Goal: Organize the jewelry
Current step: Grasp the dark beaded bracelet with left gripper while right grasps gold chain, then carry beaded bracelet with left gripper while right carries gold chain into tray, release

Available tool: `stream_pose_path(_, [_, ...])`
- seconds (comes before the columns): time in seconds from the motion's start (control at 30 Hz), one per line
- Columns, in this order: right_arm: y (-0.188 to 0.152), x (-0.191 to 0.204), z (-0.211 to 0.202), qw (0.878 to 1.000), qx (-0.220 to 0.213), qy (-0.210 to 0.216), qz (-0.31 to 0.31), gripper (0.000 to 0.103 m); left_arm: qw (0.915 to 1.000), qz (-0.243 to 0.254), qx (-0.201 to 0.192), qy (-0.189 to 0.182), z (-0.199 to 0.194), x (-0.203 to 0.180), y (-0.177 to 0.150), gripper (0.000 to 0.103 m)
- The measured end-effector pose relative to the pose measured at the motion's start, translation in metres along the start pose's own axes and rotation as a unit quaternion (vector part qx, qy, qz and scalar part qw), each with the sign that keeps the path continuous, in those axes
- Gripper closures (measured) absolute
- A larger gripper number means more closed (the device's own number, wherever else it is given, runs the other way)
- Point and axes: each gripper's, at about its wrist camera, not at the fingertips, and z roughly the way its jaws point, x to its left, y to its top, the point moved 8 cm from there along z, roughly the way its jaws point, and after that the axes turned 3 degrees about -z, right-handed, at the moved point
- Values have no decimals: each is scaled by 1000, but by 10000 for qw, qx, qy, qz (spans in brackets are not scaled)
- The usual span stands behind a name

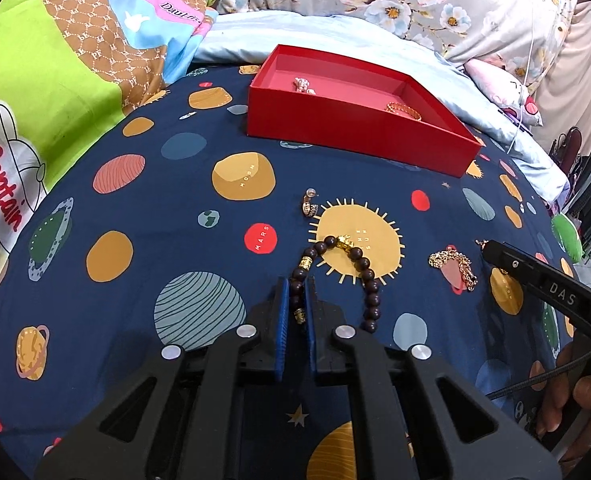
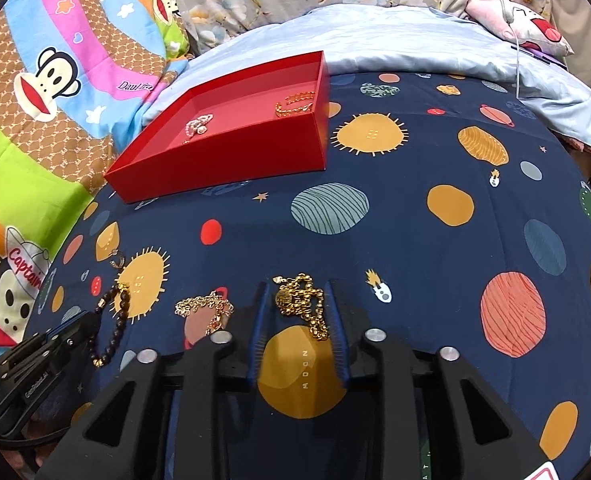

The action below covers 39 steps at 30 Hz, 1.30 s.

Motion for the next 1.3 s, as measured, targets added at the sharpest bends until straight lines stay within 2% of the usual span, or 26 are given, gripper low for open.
stream_pose_path(0.17, [0, -3, 1, 10000, 22, 1, 54, 93, 10000, -11, -1, -6, 0, 0, 0, 96])
stream_pose_path(0.47, [2, 1, -3, 10000, -46, -9, -26, 99, 10000, -16, -1, -10, 0, 0, 0, 96])
stream_pose_path(0.63, [4, 3, -11, 9999, -120, 32, -37, 99, 10000, -45, 45, -65, -2, 0, 1, 96])
stream_pose_path(0.8, [13, 7, -27, 9996, -279, 52, -95, 99, 9999, -31, -70, -135, -15, -4, 9, 96])
stream_pose_path(1.07, [41, 14, -50, 9981, -543, 180, -211, 99, 9987, 177, -439, -196, -47, -16, 43, 96])
stream_pose_path(1.3, [95, 28, -62, 9948, -872, 275, -451, 99, 9954, 338, -860, -270, -67, -21, 97, 96])
